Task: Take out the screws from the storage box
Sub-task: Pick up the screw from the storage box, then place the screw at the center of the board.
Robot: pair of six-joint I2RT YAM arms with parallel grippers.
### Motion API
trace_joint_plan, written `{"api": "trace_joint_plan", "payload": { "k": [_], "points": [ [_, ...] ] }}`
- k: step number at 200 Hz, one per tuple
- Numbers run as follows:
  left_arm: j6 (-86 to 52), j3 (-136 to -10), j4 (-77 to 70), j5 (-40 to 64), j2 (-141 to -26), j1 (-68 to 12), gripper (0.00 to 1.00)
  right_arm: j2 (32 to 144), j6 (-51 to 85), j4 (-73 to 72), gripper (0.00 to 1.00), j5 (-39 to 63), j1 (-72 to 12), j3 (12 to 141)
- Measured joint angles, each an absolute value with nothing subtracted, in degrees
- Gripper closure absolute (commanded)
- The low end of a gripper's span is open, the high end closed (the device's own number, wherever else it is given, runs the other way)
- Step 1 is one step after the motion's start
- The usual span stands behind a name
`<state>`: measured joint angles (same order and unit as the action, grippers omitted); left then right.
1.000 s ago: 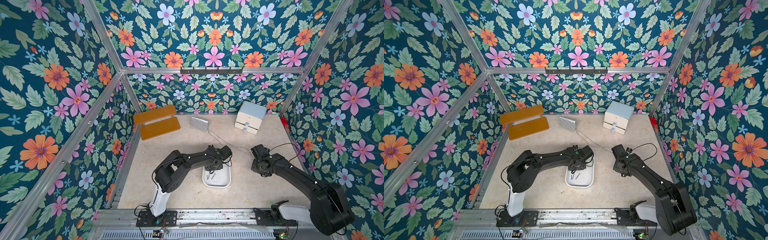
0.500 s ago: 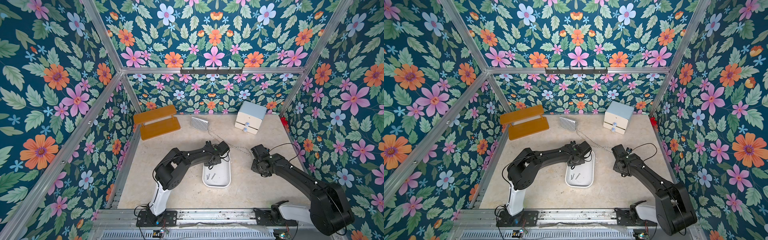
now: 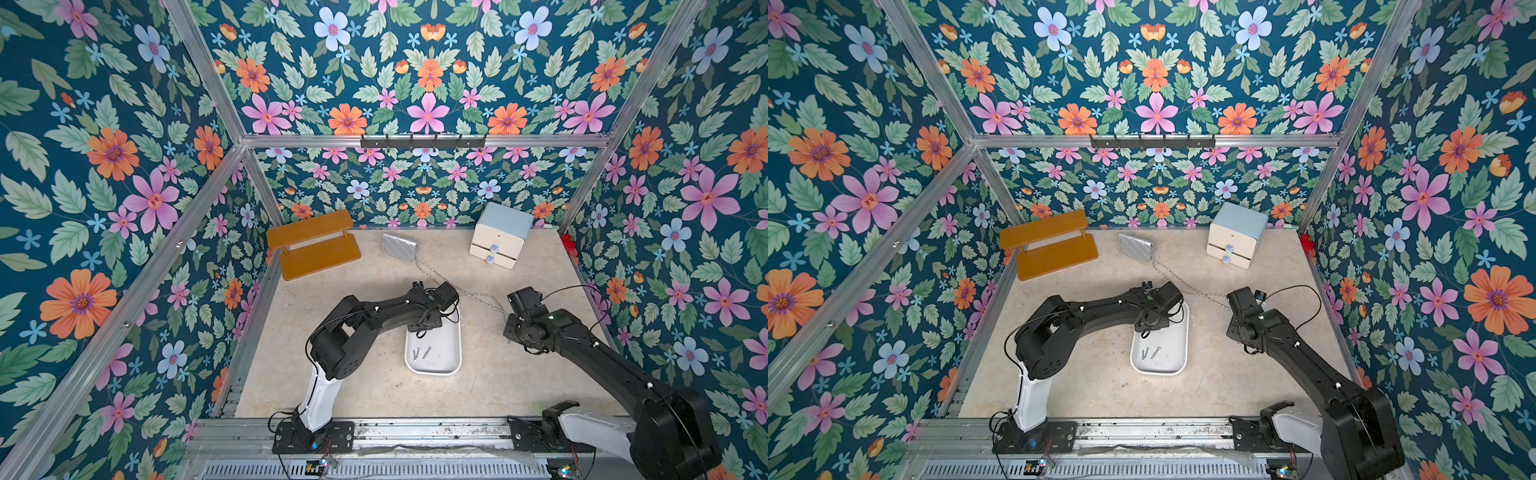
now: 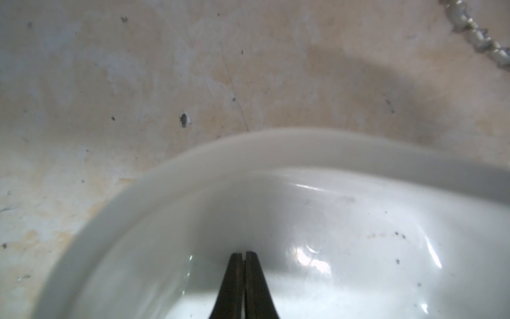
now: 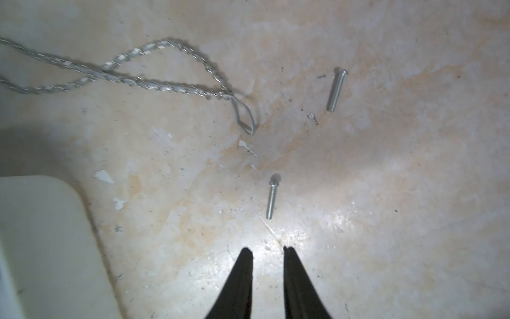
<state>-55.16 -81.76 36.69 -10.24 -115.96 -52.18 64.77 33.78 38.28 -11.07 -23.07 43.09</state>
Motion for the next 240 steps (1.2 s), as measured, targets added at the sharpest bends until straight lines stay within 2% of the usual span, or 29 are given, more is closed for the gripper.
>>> {"api": "trace_joint_plan", "payload": {
  "k": [35, 67, 105, 136, 176, 240],
  "points": [
    [-53.3, -84.9, 41.7, -9.4, -104.7, -52.5, 1.00, 59.9, 34.1, 38.3, 0.71, -11.3, -30.0, 46.8],
    [-52.1, -85.7, 47.3, -12.4, -96.5, -52.2, 1.00, 65.0, 36.6, 37.9, 0.73, -13.9, -39.9, 52.4],
    [-53.0, -71.7, 50.2, -14.4, -84.0, -48.0, 1.00, 78.4, 39.7, 36.9, 0.74, -16.4, -51.6, 60.2],
    [-54.2, -58.3, 48.8, -14.7, -75.5, -42.2, 1.00, 85.8, 42.1, 34.5, 0.75, -16.5, -55.3, 62.8],
    [-54.1, -47.7, 43.3, -14.5, -72.7, -39.3, 1.00, 91.9, 45.1, 33.3, 0.75, -16.4, -58.1, 64.4],
    [-54.1, -38.9, 33.3, -13.1, -77.4, -37.7, 1.00, 101.8, 51.9, 30.1, 0.73, -14.1, -61.4, 64.8]
  ]
}}
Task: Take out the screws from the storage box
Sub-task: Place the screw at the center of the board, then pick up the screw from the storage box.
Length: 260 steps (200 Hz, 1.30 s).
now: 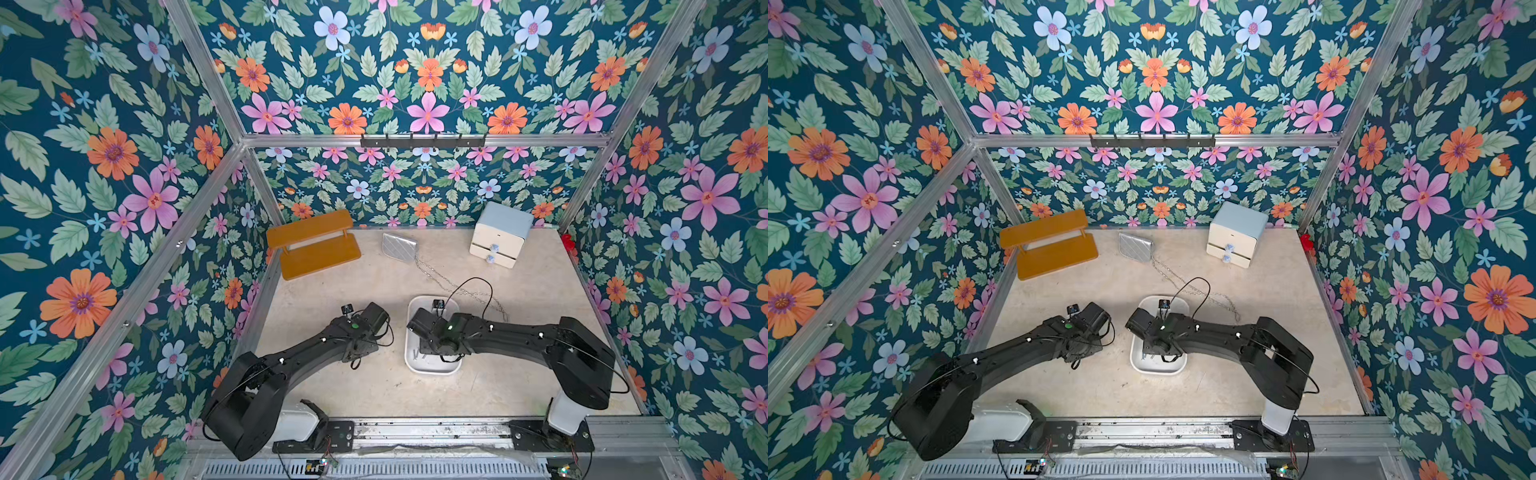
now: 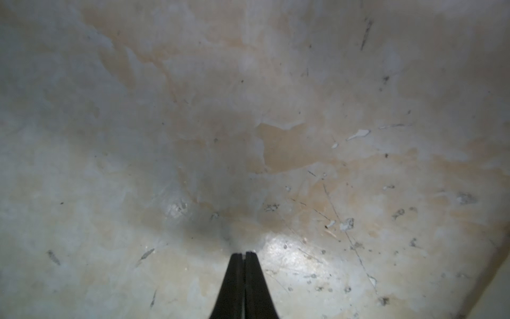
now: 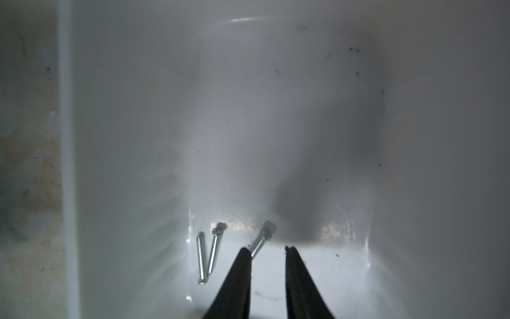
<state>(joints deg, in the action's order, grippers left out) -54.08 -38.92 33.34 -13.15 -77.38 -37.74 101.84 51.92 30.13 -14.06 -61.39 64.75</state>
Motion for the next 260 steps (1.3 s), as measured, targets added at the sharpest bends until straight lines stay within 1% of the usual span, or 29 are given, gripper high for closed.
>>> {"api": "trace_joint_plan", "payload": {
  "k": [51, 67, 82, 111, 117, 123, 141, 152, 174, 180, 194, 214, 239, 260],
  "points": [
    [-53.8, -37.7, 28.7, -12.8, -80.2, -36.5, 1.00, 103.6, 55.3, 30.1, 0.71, -13.6, -61.6, 64.9],
    [-53.6, -37.3, 27.4, -12.8, -81.1, -36.0, 1.00, 103.7, 55.8, 30.5, 0.68, -13.6, -61.7, 65.1],
    [-53.5, -37.3, 27.0, -13.0, -82.0, -35.9, 1.00, 104.4, 56.0, 30.9, 0.68, -13.6, -61.7, 65.6],
    [-53.5, -37.5, 27.0, -13.1, -83.0, -35.8, 0.70, 106.0, 56.4, 32.0, 0.67, -13.5, -61.7, 67.0],
    [-53.5, -37.5, 26.1, -13.1, -83.1, -35.8, 0.64, 106.2, 56.5, 32.1, 0.68, -13.4, -61.7, 67.2],
    [-53.5, -37.4, 25.1, -13.2, -83.2, -35.7, 0.63, 106.3, 56.5, 32.2, 0.70, -13.3, -61.7, 67.4],
    [-53.6, -37.3, 23.7, -12.9, -82.5, -35.7, 0.59, 107.0, 56.5, 32.9, 0.81, -12.9, -61.7, 67.9],
    [-53.6, -37.4, 23.6, -12.6, -81.8, -35.6, 0.53, 107.7, 56.6, 32.9, 0.87, -12.4, -61.6, 68.3],
    [-53.7, -38.4, 26.6, -12.1, -79.9, -35.5, 0.47, 108.6, 56.7, 32.7, 0.95, -12.1, -61.1, 69.1],
    [-53.7, -39.0, 27.2, -12.1, -79.0, -35.5, 0.44, 108.7, 56.7, 32.5, 0.95, -12.0, -61.0, 69.1],
    [-53.7, -40.5, 28.6, -12.1, -76.7, -35.5, 0.31, 108.7, 56.7, 32.0, 0.96, -11.7, -60.7, 69.2],
    [-53.7, -42.7, 30.8, -12.4, -73.6, -35.5, 0.22, 108.7, 56.7, 31.7, 0.99, -11.4, -60.6, 69.1],
    [-53.1, -46.2, 33.9, -13.1, -71.7, -35.5, 0.22, 107.8, 56.6, 32.3, 1.00, -10.8, -60.6, 69.3],
    [-52.3, -48.7, 35.9, -13.6, -70.9, -35.5, 0.21, 104.9, 55.7, 34.6, 1.00, -11.7, -60.6, 70.4]
  ]
}}
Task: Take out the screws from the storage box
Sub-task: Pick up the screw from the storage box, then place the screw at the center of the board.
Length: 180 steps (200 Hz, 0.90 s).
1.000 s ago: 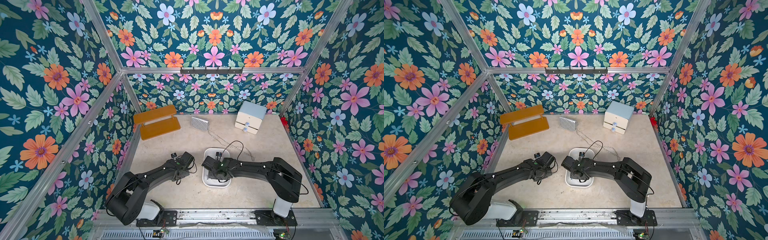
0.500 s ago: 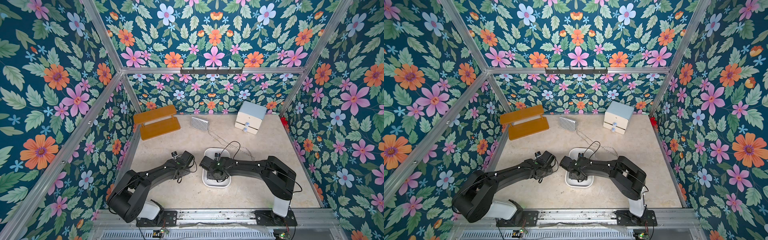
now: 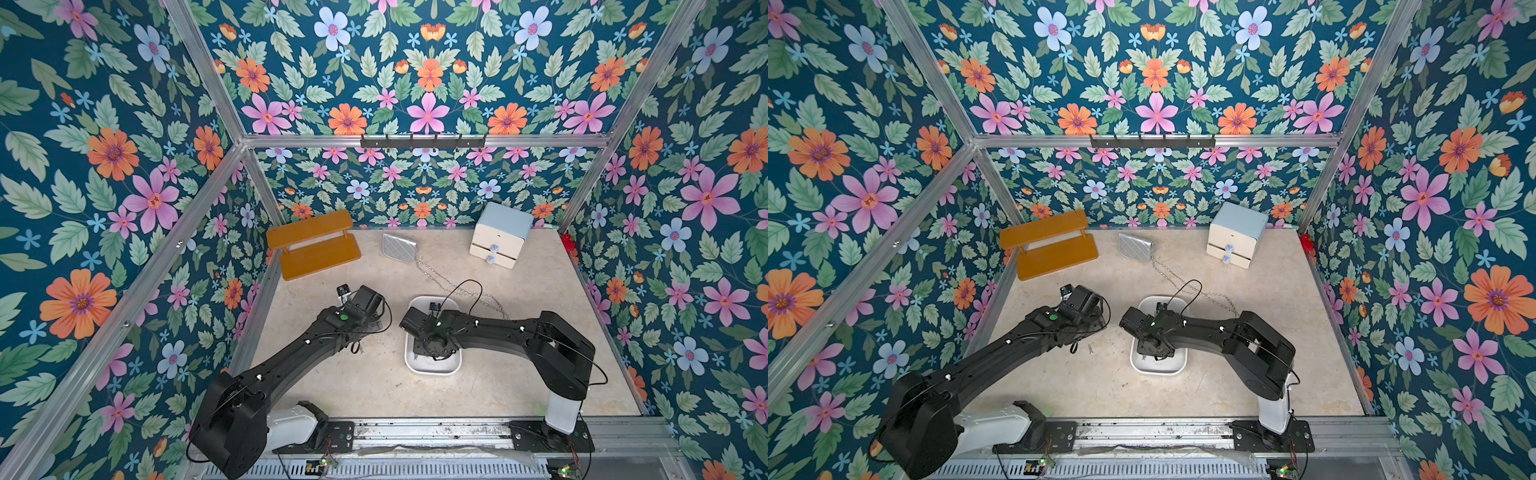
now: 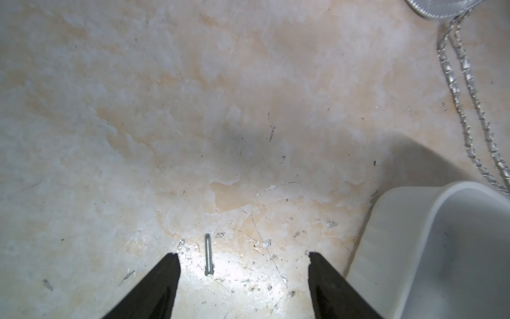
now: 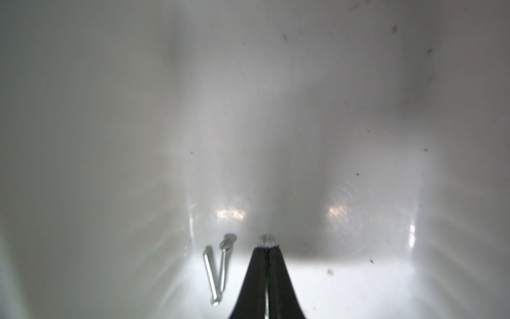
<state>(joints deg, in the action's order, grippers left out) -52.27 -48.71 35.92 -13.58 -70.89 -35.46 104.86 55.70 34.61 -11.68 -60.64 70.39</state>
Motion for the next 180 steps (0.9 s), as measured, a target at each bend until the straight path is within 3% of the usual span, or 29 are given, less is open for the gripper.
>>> {"api": "trace_joint_plan", "payload": {
  "k": [78, 139, 180],
  "points": [
    [-49.4, -59.5, 40.6, -10.2, -75.1, -39.5, 0.24, 86.8, 54.0, 42.2, 0.99, -20.0, -57.6, 67.4],
    [-47.7, -72.4, 43.3, -6.9, -84.3, -47.7, 0.25, 64.2, 55.9, 46.8, 0.95, -23.5, -45.1, 48.3],
    [-42.9, -77.3, 42.9, -2.7, -90.6, -52.1, 0.28, 61.8, 55.5, 44.2, 0.97, -20.4, -34.1, 39.6]
  ]
}}
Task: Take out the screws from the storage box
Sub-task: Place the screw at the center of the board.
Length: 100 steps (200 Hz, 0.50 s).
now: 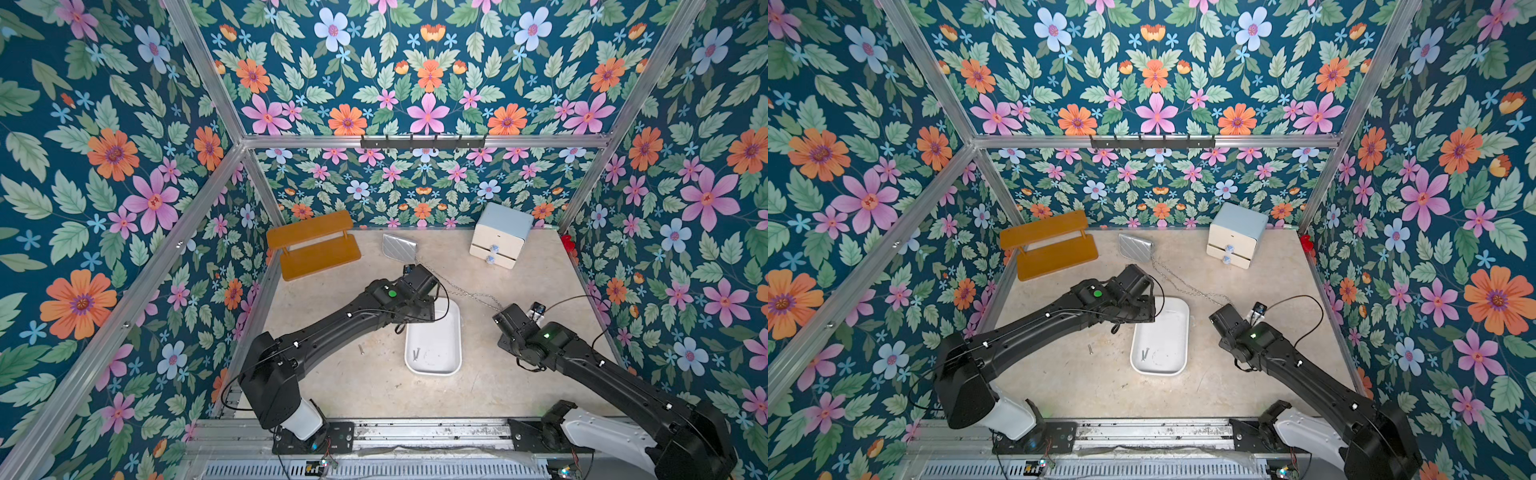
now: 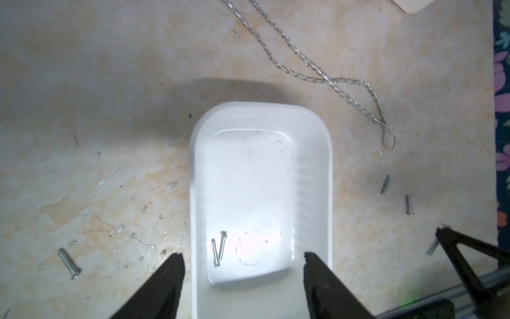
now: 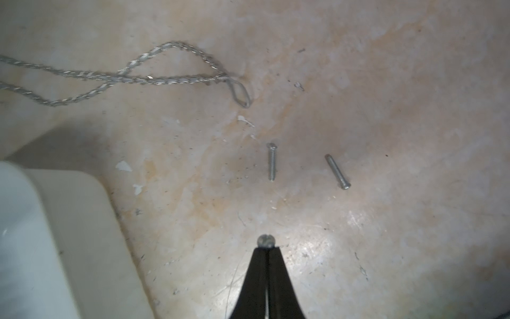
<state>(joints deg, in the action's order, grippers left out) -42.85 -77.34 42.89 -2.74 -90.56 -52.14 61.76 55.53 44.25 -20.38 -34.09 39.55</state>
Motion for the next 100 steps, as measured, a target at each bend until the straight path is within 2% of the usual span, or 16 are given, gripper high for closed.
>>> {"api": "trace_joint_plan", "payload": {
  "k": [53, 100],
  "points": [
    [-36.8, -73.1, 41.1, -0.1, -95.1, -54.2, 0.30, 70.5, 50.6, 36.5, 0.97, -16.5, -23.7, 38.4],
    [-36.2, -73.9, 41.6, 0.0, -99.2, -57.7, 0.31, 76.3, 48.1, 31.7, 0.97, -15.9, -22.4, 38.1]
  ]
}}
